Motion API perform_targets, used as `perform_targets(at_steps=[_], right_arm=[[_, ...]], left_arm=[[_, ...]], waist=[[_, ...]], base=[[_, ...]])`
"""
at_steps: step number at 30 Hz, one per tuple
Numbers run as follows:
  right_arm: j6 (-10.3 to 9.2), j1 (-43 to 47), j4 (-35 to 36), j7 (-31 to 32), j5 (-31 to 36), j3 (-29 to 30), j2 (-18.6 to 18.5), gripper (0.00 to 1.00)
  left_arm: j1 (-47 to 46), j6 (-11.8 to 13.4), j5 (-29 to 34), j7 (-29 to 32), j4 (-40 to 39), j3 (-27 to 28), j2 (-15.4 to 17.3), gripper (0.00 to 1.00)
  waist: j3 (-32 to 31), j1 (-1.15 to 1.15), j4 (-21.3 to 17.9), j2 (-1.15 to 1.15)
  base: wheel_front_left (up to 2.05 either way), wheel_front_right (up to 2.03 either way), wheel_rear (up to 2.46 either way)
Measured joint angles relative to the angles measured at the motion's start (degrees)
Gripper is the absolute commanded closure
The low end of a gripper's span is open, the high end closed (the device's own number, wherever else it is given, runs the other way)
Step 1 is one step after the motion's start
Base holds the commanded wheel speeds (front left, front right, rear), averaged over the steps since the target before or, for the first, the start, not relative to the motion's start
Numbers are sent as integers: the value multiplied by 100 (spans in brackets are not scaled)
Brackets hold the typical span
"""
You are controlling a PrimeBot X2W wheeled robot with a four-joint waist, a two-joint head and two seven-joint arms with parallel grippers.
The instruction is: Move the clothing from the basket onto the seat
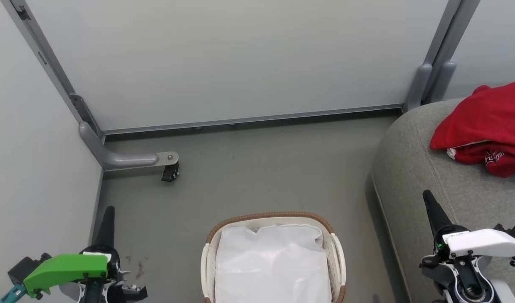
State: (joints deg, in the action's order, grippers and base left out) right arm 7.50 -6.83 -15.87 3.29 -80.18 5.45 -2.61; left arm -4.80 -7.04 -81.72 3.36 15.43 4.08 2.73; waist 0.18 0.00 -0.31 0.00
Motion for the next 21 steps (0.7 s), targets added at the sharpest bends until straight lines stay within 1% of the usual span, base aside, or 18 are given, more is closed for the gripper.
perform_targets(at_steps=[21], right_arm=[[0, 24, 129, 231, -865, 77, -5, 100]], left_arm=[[-73, -10, -750, 223, -87, 171, 1, 100]], waist=[[-1, 0, 22, 0]], base=[[0, 0, 0]])
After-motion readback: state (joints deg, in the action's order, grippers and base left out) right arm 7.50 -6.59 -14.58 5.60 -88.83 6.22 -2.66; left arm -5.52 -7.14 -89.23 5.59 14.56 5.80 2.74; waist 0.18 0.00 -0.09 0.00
